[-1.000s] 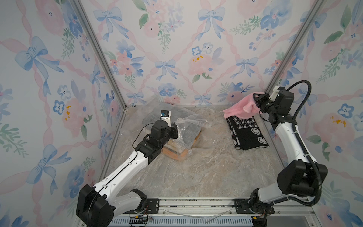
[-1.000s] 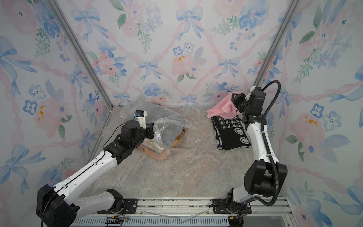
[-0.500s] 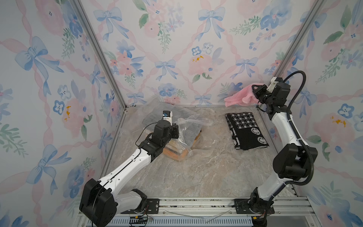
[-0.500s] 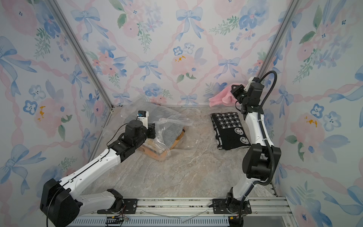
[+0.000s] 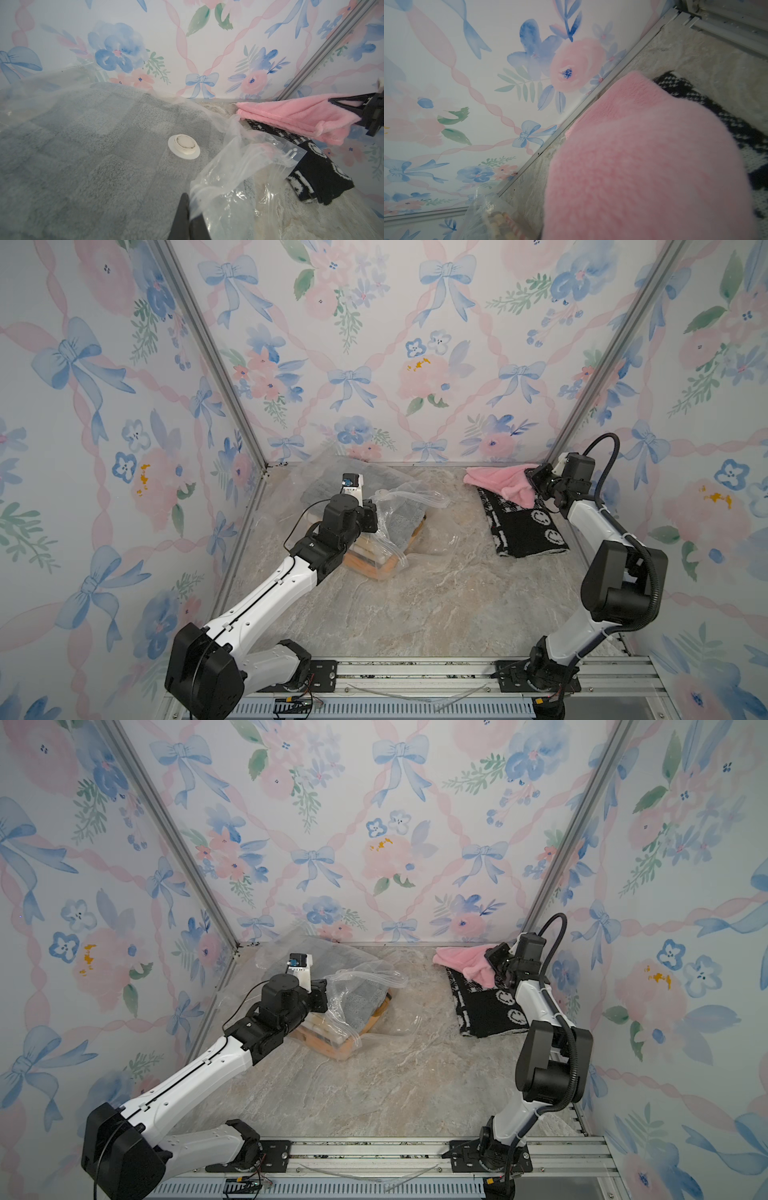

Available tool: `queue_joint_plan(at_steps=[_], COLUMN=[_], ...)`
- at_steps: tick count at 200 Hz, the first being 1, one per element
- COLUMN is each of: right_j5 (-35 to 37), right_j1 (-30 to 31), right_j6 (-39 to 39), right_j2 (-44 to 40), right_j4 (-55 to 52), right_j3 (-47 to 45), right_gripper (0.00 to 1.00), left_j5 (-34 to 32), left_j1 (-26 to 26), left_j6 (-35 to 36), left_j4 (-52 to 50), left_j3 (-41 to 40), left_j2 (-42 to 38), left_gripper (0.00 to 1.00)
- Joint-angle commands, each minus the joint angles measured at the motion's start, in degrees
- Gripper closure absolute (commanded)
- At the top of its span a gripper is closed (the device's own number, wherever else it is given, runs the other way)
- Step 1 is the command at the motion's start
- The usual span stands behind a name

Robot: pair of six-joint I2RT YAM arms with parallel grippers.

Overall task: Take the blanket out of the vacuum bag
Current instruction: Place the blanket at the corner of the board.

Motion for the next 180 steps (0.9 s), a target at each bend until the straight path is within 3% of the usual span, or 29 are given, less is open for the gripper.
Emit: queue_joint_plan(at_steps=[1,110,180], right_j5=[1.0,5.7,5.0], right_j1=[-0.4,-2.8,-4.2], right_j6=[-2.4,-6.5,0.8], right_j2=[-5.2,-14.1,-17.2], right_j4=[-1.0,-7.9,-14.6], right_j3=[0.3,-9.4,-19.9], right_gripper=[1.00,1.00,0.97], left_j5=[0.8,1.2,2.1], left_j1=[0.4,0.4,0.4], left_j6=[-1.6,-1.7,-2.5], left_j4=[0.4,0.3,1.0], left_j3=[-1.6,-2.7,-4.5], left_j2=[-1.6,-3.9,-5.2], left_gripper=[1.00,1.00,1.00])
